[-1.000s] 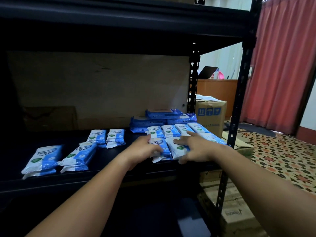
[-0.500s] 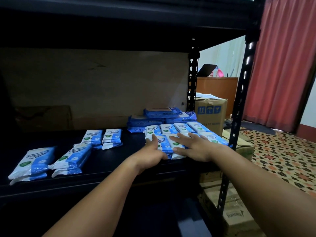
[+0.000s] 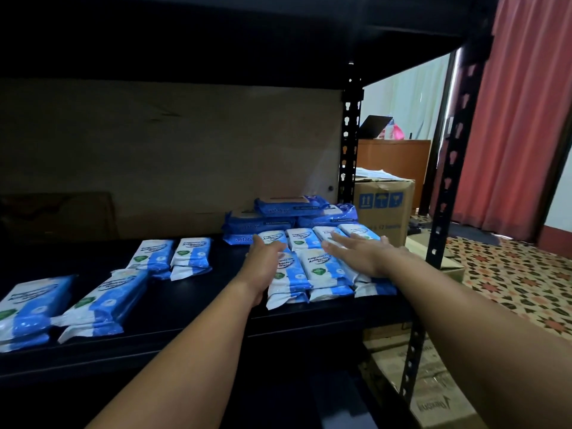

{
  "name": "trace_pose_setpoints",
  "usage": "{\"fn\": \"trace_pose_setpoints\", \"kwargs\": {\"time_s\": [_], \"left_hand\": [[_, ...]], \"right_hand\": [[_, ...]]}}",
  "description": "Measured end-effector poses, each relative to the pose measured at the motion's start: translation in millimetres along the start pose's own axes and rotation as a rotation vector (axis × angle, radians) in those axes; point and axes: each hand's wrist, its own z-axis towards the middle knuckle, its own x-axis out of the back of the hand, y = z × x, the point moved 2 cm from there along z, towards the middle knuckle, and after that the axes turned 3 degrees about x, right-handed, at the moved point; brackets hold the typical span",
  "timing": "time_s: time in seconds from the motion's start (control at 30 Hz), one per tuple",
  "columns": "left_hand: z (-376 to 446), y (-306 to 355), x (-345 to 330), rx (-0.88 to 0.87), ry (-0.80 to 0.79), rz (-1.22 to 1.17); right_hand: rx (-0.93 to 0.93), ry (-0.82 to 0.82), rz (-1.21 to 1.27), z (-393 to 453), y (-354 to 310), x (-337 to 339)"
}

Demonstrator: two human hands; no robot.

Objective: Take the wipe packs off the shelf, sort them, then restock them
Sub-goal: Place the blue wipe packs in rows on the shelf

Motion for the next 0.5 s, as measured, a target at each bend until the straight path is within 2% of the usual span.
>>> {"fn": "trace_pose_setpoints", "kwargs": {"time_s": [0.17,0.33,0.5], "left_hand": [[12.5,-4.1,-8.3,-0.017,0.013,0.069],[12.7,-4.5,-8.3,0.002,-0.01,0.058],[10.0,-7.9,-8.5,-0.043,-0.042,0.007]], "right_hand": [[-0.062,-0.033,-0.075,-5.3,-11.4,-0.5],[-0.011,-0.035,-0.035,9.5,-5.4,1.8],[-0.121,0.084,0.049,8.2,-0.5,9.2]]}}
